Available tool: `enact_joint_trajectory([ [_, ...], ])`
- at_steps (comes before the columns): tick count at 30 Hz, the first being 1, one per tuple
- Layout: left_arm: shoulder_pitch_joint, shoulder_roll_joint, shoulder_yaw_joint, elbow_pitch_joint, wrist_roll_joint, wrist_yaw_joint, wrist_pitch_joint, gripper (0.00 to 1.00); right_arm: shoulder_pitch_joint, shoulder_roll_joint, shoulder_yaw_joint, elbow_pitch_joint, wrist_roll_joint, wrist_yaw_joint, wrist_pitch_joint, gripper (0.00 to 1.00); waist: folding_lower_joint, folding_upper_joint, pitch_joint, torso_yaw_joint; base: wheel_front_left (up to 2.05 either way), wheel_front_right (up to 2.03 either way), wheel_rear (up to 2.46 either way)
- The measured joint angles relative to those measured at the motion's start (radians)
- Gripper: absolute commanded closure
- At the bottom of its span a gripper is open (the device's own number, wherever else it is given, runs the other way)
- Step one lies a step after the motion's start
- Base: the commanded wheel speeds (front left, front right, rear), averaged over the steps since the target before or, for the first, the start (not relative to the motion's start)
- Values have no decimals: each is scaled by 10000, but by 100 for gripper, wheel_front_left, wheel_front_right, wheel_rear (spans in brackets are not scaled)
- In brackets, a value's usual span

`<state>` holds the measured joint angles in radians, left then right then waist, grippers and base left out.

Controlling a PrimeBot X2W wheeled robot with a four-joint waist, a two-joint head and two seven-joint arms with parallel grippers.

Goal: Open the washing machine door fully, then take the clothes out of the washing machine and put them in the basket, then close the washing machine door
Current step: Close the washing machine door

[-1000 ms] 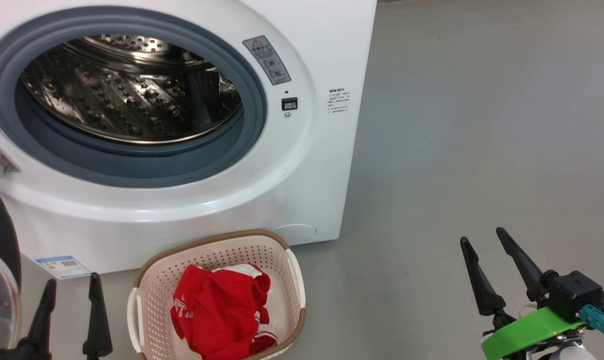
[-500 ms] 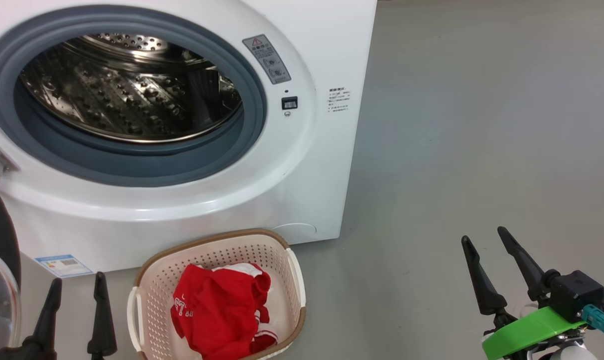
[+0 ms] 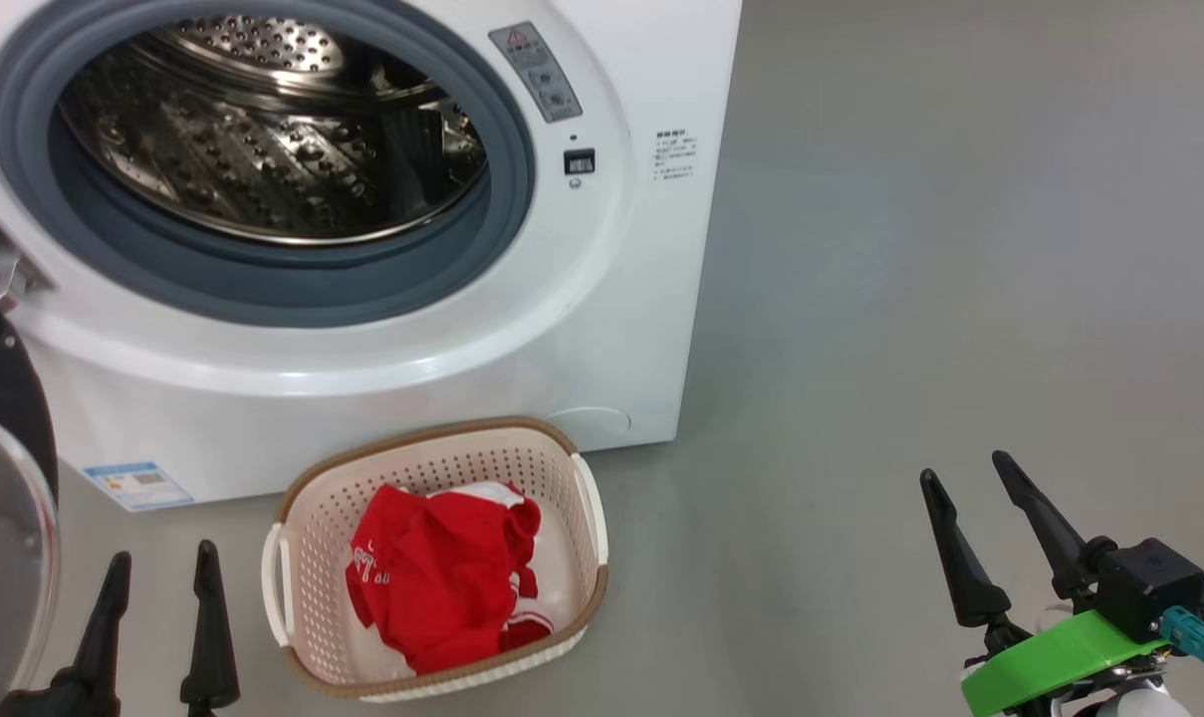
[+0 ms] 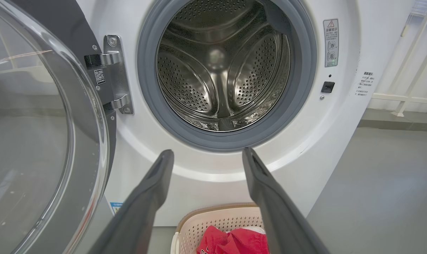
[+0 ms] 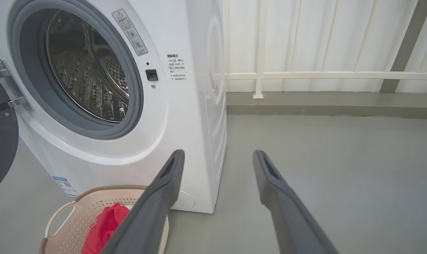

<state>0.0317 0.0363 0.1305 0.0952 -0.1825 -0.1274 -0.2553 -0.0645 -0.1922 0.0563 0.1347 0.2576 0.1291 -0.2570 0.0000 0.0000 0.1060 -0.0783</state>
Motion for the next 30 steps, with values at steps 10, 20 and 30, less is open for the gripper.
enact_joint_trajectory([
  [10,1,-6,-58,-23,-61,0,0,0,0,0,-13,0,2,0,0,0,0,0,-7,61,-44,44,0],
  [20,1,-6,-117,-54,-272,0,0,0,0,2,-17,-4,0,0,0,0,0,0,-23,205,0,0,0],
  [30,2,-8,-288,-44,-616,35,0,0,-1,-100,109,-8,0,0,0,0,0,0,-54,847,0,0,0],
])
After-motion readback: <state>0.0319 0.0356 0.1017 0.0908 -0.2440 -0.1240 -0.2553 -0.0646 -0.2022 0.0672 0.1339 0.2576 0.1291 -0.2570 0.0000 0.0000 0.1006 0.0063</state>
